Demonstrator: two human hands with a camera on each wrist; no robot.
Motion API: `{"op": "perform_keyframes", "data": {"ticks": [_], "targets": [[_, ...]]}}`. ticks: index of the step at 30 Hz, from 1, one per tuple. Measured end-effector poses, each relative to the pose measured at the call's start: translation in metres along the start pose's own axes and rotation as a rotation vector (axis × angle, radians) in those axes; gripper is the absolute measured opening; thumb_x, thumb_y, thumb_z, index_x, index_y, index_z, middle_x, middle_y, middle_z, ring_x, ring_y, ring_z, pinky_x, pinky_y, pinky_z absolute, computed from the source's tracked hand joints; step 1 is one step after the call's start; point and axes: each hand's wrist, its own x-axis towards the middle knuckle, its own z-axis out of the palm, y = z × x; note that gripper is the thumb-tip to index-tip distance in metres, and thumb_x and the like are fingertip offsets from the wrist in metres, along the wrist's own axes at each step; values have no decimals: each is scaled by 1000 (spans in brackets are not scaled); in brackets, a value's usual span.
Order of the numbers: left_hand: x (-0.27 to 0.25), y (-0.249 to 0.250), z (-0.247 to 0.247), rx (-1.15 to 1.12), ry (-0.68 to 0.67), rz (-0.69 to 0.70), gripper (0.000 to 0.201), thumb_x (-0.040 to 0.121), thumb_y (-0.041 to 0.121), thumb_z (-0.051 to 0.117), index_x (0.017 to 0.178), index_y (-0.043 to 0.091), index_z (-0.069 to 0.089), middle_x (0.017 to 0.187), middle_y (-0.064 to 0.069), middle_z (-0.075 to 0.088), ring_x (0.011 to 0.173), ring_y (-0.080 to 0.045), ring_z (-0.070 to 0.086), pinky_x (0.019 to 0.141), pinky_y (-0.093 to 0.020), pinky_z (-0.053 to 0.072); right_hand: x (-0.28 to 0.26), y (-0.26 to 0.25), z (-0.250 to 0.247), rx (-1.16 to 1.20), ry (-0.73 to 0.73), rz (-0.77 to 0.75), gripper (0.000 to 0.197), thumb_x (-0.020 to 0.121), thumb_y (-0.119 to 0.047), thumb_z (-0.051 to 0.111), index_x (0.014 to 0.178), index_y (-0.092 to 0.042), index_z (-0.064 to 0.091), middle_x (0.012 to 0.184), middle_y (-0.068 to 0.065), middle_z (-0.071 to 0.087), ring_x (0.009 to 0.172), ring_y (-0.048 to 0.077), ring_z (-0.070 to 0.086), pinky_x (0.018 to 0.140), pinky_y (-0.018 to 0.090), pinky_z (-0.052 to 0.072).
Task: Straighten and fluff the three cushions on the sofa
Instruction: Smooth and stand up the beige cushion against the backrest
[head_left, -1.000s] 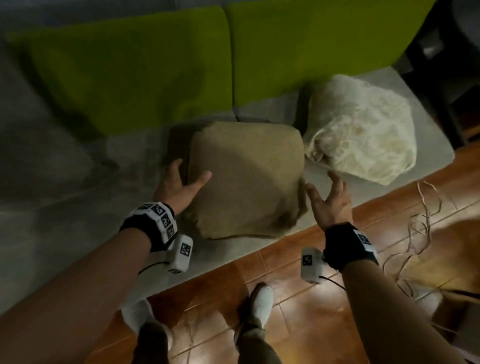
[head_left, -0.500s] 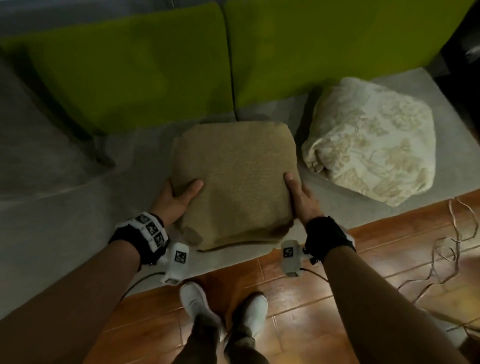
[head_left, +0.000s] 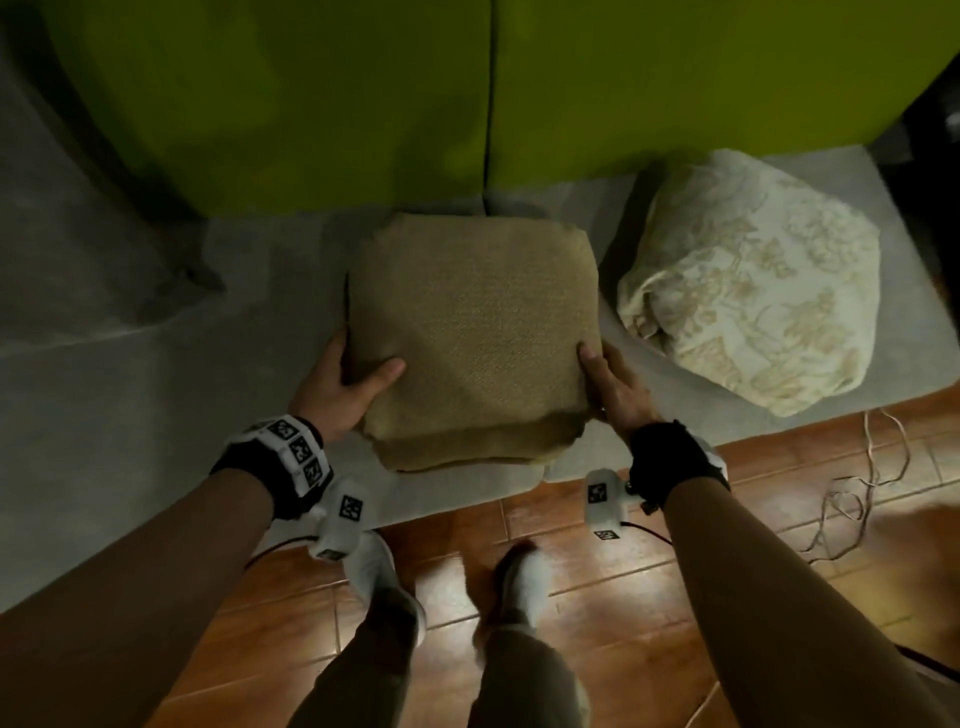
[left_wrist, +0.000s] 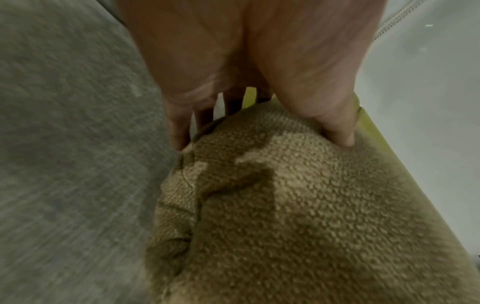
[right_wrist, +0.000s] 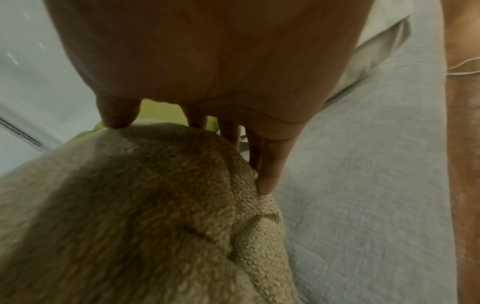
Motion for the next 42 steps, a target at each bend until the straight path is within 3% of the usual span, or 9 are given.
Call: {"op": "perform_keyframes", "data": {"ticks": [4, 6, 9, 15, 20, 24, 30, 37, 42], "targets": [[-8, -19, -1, -61, 69, -80, 81, 83, 76, 51, 150, 34, 32, 149, -1, 47, 132, -27, 50, 111, -49, 39, -1, 18, -9, 155, 139, -75, 79, 88, -77, 48, 154, -36, 35, 155, 4, 43, 134, 27, 50, 107, 51, 47], [-15, -35, 3, -237, 225, -163, 54, 84, 71, 54, 122, 34, 58, 123, -4, 65, 113, -30, 62, 102, -50, 48, -3, 29, -17, 144, 275, -154, 50, 95, -60, 53, 134, -28, 55, 137, 6, 59, 122, 27, 60, 96, 47, 54], [-32, -50, 17, -243, 379, -227, 6, 88, 22, 58, 93, 20, 60, 100, -14, 66, 92, -34, 66, 84, -40, 52, -6, 44, -26, -45, 344, -170, 6, 96, -23, 63, 94, -29, 65, 96, 4, 71, 91, 27, 70, 85, 50, 60], [-52, -57, 51, -195, 246, -238, 9, 90, 5, 62, 99, 7, 64, 94, -8, 66, 89, -23, 64, 69, -22, 51, 6, 57, -14, -385, -123, -131, 14, 91, -18, 68, 89, -32, 70, 91, 0, 74, 90, 23, 71, 85, 41, 58], [-47, -51, 74, -488, 264, -356, 36, 99, -5, 40, 132, 4, 52, 115, -11, 54, 84, -16, 60, 72, -26, 53, 26, 67, -3, -116, -81, -41, 18, 96, -16, 61, 94, -31, 71, 98, 0, 76, 95, 22, 73, 91, 45, 60], [-48, -45, 86, -389, 205, -381, 44, 98, -7, 42, 142, -2, 43, 120, -10, 50, 81, -12, 58, 70, -25, 53, 28, 60, -1, 259, -172, 104, 22, 105, -16, 50, 124, -18, 62, 110, 3, 73, 96, 17, 72, 72, 27, 60], [-49, -50, 91, -243, 135, -421, 22, 91, 3, 52, 108, 16, 59, 130, -20, 59, 103, -32, 57, 90, -44, 50, 36, 54, -2, 102, -290, 125, 37, 101, -5, 48, 134, -21, 57, 126, 6, 68, 109, 25, 69, 74, 31, 61], [-41, -44, 90, -257, 146, -425, 53, 94, -1, 54, 145, 10, 43, 148, -10, 44, 126, -32, 52, 90, -38, 51, 37, 57, -1, -54, -226, 30, 36, 96, 7, 52, 113, -23, 60, 116, 6, 67, 101, 26, 68, 90, 49, 60], [-43, -49, 82, -203, 152, -360, 47, 93, -6, 53, 138, 9, 50, 136, -12, 54, 110, -33, 60, 89, -44, 56, 33, 43, -5, -339, -105, -166, 19, 96, 0, 58, 107, -14, 60, 92, -1, 65, 75, 10, 63, 55, 12, 53]]}}
